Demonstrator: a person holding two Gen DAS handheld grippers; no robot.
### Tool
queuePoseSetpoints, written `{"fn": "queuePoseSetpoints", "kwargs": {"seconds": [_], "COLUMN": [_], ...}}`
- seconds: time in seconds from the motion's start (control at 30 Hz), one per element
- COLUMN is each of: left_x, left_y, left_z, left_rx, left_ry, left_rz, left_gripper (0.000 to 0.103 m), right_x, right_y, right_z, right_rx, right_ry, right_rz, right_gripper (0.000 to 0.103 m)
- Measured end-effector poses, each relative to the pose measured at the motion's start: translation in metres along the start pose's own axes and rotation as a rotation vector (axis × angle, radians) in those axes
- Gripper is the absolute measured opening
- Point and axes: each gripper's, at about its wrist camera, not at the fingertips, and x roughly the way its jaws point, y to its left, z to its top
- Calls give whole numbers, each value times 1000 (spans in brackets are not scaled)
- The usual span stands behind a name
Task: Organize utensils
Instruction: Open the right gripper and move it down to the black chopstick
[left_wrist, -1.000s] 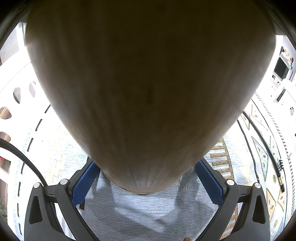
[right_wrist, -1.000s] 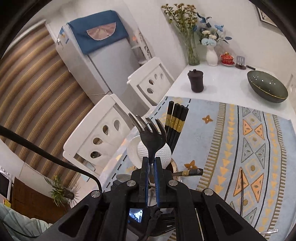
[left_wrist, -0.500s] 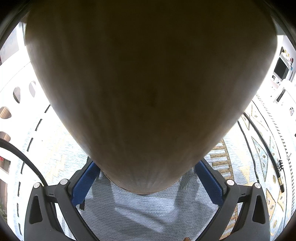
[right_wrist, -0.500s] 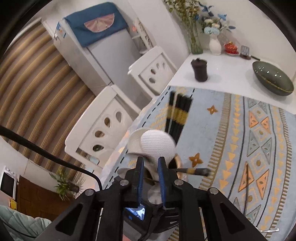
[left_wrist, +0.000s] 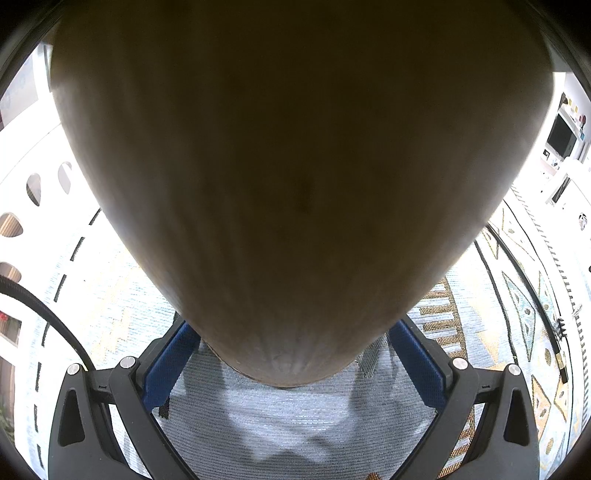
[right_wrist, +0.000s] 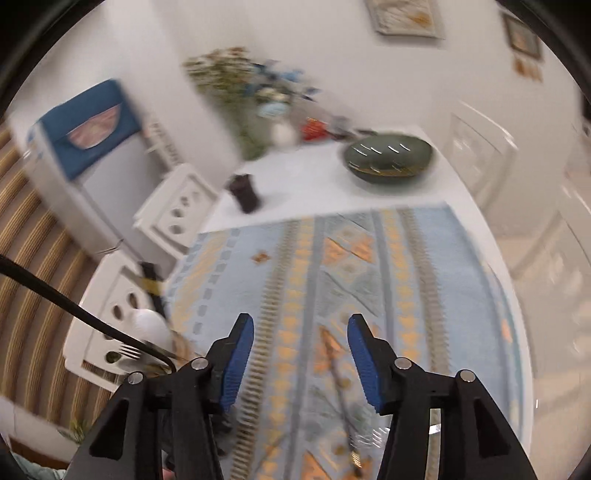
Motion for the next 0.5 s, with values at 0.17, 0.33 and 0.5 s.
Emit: {"fn": "queuePoseSetpoints", "kwargs": {"seconds": [0.17, 0.33, 0.5], "left_x": [0, 1, 2], "left_y": [1, 3, 3], "left_z": [0, -2, -1], "left_rx": [1, 1, 1], "left_ry": [0, -1, 1], "left_rz": [2, 6, 11], "left_gripper": [103, 103, 103], "right_x": [37, 66, 91], "right_y": [-63, -85, -71], "right_z": [-36, -70, -79], "right_rx": [204, 284, 270], "right_ry": [218, 327, 389], "right_rz": [32, -10, 59], "right_gripper": [58, 58, 58]}}
